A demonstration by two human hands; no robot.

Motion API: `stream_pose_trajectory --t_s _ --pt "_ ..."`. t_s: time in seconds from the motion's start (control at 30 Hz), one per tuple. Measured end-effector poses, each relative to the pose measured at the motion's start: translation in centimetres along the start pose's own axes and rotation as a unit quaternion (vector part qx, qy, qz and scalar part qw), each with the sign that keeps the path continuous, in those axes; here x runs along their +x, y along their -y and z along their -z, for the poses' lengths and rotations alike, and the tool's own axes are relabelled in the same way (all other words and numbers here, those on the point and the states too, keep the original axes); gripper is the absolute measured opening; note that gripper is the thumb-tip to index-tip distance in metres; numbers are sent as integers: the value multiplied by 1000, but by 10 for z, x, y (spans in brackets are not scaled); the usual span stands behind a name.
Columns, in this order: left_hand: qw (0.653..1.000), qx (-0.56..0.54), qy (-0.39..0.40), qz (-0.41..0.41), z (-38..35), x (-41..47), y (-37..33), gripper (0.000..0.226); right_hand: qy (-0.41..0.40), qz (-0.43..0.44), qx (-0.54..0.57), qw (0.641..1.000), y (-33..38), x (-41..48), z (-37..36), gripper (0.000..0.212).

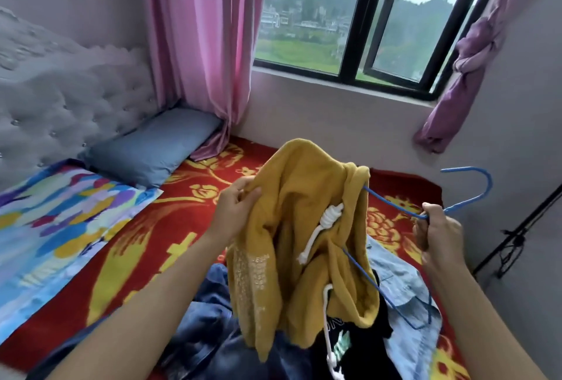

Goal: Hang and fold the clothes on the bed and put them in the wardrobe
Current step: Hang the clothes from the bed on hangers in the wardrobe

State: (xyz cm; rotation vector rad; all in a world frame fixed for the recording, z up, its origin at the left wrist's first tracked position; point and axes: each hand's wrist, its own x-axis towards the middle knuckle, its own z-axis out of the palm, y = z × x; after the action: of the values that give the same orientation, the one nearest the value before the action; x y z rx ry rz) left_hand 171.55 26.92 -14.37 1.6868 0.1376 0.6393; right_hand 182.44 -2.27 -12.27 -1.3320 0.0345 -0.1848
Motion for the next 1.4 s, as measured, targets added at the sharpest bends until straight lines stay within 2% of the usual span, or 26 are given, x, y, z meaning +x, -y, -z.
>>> stream_pose_trajectory --t_s 0.07,0.13,0.23,0.3,0.37,0.4,0.43,0.5,0.53,0.57,0.73,0.87,1.0,1.1,1.17,1.23,1.27,1.33,1.4 --pt "999 26 -3 -47 20 9 -1 14 -6 -10 -25 1000 -6 2 13 46" --pt "990 106 31 -86 42 18 -6 22 -6 -31 -62 998 -13 2 23 46" --pt "975 194 91 -59 60 25 -3 26 -6 -53 -111 992 -27 -4 27 40" --pt "968 225 110 -29 58 21 0 30 -5 -33 -146 989 -37 -10 23 39" --pt "953 271 128 -55 46 12 1 40 16 -10 -171 985 -47 -18 15 41" --pt "933 315 150 -83 37 7 -1 44 29 -4 -182 983 -50 -23 10 43" --pt "900 380 186 -109 27 2 -2 49 40 -1 -192 981 -54 -27 4 45" --pt "794 528 269 -137 8 -6 1 52 63 -3 -202 977 -58 -33 -4 48" --pt "753 572 292 -146 1 -10 3 48 73 -2 -205 976 -58 -35 -7 49" --pt "735 590 298 -151 -3 -14 6 43 81 2 -211 974 -57 -37 -9 49" --pt "769 552 275 -165 -6 -27 12 37 96 63 -274 955 -48 -54 -29 58" --pt "806 495 286 -156 -9 -38 12 31 112 105 -360 920 -56 -87 -58 63" --pt "817 477 289 -143 -2 -42 14 28 147 142 -361 910 -67 -107 -74 65" --pt "837 453 272 -139 5 -39 13 28 194 175 -330 907 -61 -107 -81 55" --pt "859 429 251 -127 13 -35 10 26 164 283 -336 883 -62 -104 -76 48" --pt "881 404 223 -103 23 -31 6 22 104 427 -338 832 -72 -101 -62 34" --pt "893 389 206 -93 28 -29 4 19 102 477 -319 813 -80 -103 -53 24" --pt "911 366 172 -77 39 -24 0 16 159 473 -274 822 -99 -112 -35 15" --pt "921 353 145 -74 46 -20 -5 17 222 392 -279 848 -117 -120 -24 16"
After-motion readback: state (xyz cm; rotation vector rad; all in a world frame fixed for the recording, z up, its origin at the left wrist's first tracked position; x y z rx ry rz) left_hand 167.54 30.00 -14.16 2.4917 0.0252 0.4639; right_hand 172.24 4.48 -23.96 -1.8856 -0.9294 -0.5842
